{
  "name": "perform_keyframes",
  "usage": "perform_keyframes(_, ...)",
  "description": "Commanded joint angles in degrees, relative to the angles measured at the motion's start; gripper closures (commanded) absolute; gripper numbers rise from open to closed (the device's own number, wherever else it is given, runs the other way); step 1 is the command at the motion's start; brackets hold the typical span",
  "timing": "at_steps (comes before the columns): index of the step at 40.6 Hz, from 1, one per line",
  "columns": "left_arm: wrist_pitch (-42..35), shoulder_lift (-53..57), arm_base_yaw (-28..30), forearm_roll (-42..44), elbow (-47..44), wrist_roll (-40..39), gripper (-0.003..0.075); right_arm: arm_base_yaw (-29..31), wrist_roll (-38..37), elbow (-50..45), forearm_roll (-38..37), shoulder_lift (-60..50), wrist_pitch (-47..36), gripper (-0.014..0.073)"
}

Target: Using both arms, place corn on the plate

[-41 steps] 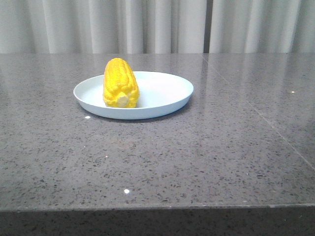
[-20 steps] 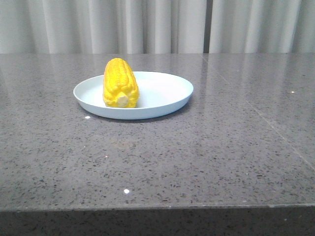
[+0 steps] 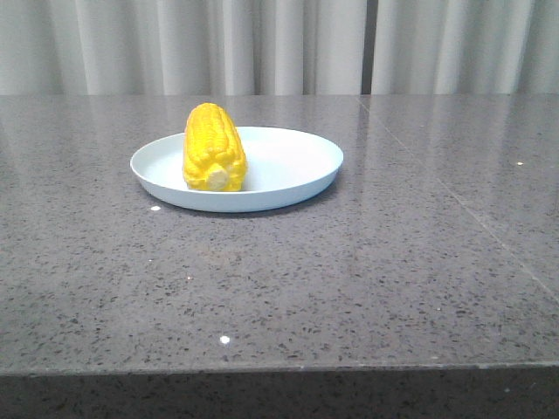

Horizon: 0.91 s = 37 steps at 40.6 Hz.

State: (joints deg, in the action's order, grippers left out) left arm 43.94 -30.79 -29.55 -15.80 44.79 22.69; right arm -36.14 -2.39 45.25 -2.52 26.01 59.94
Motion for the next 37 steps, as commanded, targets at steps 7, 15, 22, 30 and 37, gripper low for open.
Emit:
perform_keyframes(7, -3.9, -0.2, -0.4, -1.1, 1.4, -0.3, 0.0741, 0.1, 0.0, 1.2, -1.0, 0.3, -2.9, 0.0662)
perform_keyframes(15, -3.9, -0.2, -0.4, -1.1, 1.4, -0.3, 0.0741, 0.1, 0.0, 1.2, -1.0, 0.3, -2.9, 0.0662)
perform_keyframes(22, -6.1, 2.5, 1.7, -1.3, -1.0, -0.3, 0.0741, 0.1, 0.0, 1.2, -1.0, 0.3, -3.0, 0.0662)
perform_keyframes(30, -12.7, 14.3, 14.5, 0.7, -9.6, -0.3, 0.0741, 0.1, 0.0, 1.2, -1.0, 0.3, -3.0, 0.0662)
perform_keyframes(37, -22.1, 23.1, 24.9, 1.6, -19.6, -0.3, 0.0741, 0.1, 0.0, 1.2, -1.0, 0.3, -3.0, 0.0662)
